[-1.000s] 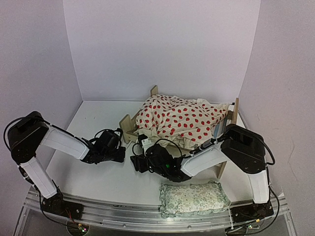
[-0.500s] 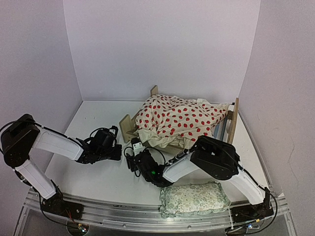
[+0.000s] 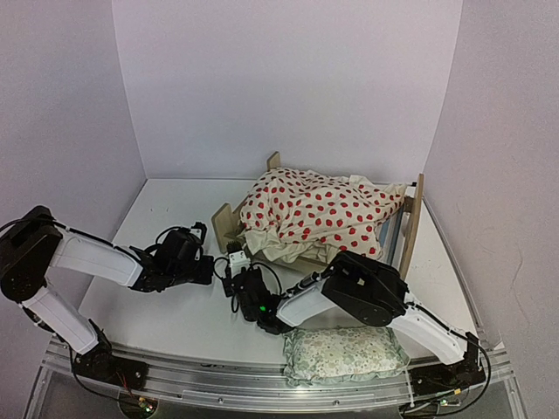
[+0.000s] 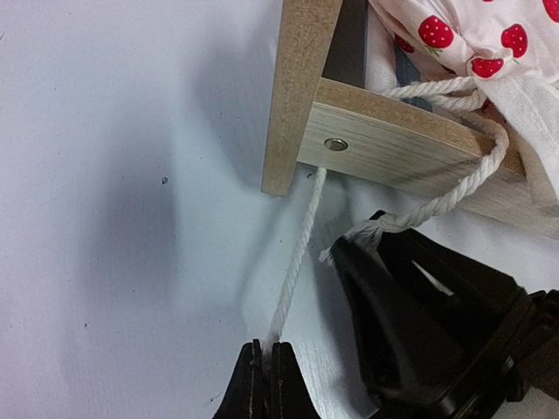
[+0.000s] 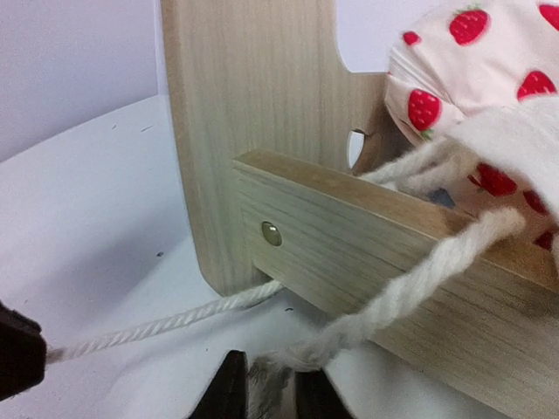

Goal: Set up the pet bed
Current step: Tie the left ropes of the mattress closest to the robot on the bed frame.

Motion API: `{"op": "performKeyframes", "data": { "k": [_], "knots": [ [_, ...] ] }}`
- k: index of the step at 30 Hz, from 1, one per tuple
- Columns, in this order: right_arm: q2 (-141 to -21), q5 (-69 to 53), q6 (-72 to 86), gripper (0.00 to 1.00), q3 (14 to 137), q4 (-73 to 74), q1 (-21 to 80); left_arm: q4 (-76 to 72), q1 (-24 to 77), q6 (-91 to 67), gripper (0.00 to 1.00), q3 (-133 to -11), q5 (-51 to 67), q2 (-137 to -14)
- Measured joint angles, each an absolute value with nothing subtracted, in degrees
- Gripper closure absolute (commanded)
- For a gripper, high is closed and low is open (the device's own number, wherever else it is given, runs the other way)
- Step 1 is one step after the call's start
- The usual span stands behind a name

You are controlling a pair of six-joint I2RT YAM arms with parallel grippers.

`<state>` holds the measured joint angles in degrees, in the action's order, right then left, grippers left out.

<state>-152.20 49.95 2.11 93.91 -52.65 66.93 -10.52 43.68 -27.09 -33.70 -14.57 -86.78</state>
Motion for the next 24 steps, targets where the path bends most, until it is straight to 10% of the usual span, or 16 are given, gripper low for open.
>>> {"op": "performKeyframes", "data": {
  "k": [24],
  "knots": [
    [-125.9, 36.1, 9.0, 1.0, 56.9, -52.2, 72.9, -4.1, 55.5, -33.6, 1.0, -28.0, -10.1, -76.0]
  ]
}}
